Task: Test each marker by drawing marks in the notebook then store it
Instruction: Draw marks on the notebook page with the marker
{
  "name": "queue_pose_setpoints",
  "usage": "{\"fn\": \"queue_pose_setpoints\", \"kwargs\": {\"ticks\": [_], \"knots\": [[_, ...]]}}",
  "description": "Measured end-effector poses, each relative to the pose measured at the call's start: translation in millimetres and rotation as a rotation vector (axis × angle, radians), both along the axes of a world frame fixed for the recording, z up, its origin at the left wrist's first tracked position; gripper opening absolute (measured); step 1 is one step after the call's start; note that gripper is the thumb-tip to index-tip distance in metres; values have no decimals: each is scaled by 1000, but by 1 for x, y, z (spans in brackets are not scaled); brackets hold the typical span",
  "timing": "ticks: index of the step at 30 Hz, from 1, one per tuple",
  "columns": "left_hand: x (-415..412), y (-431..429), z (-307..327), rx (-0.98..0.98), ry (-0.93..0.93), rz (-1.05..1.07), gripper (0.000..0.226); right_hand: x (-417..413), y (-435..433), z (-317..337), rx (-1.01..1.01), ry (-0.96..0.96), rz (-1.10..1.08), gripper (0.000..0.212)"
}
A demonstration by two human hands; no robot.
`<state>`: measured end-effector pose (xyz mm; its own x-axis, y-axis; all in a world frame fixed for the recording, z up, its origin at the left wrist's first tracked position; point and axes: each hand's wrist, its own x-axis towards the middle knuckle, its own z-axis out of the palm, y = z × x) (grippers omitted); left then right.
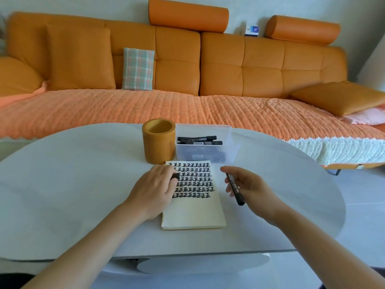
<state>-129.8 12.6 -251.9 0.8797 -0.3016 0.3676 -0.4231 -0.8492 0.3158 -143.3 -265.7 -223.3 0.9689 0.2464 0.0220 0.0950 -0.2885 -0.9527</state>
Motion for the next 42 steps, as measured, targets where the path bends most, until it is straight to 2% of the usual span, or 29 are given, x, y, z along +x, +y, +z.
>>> {"fn": "queue_pose_setpoints", "kwargs": {"ticks": [2,4,8,12,16,19,29,38,42], "knots": [[-1,5,-3,-4,36,55,45,-2,5,-4,-15,-56,21,29],[-2,10,-6,15,51,109,59,-2,13,-4,69,-36,-9,6],[-7,18,-10,90,19,129,63,1,21,-7,161,24,-46,17],[-12,25,-14,148,6,123,71,1,18,-10,66,12,-58,7],[-13,24,-17,239,-29,155,79,2,20,-13,14,17,-111,19],[-13,23,-18,288,-28,177,86,3,23,-14,-2,10,-126,20],[-13,25,-21,172,101,93,96,1,23,-14,-32,0,-114,22],[-13,24,-20,203,117,111,99,1,25,-14,-130,-45,-130,25],[-13,24,-20,206,128,121,105,0,23,-14,-112,-55,-126,24]]}}
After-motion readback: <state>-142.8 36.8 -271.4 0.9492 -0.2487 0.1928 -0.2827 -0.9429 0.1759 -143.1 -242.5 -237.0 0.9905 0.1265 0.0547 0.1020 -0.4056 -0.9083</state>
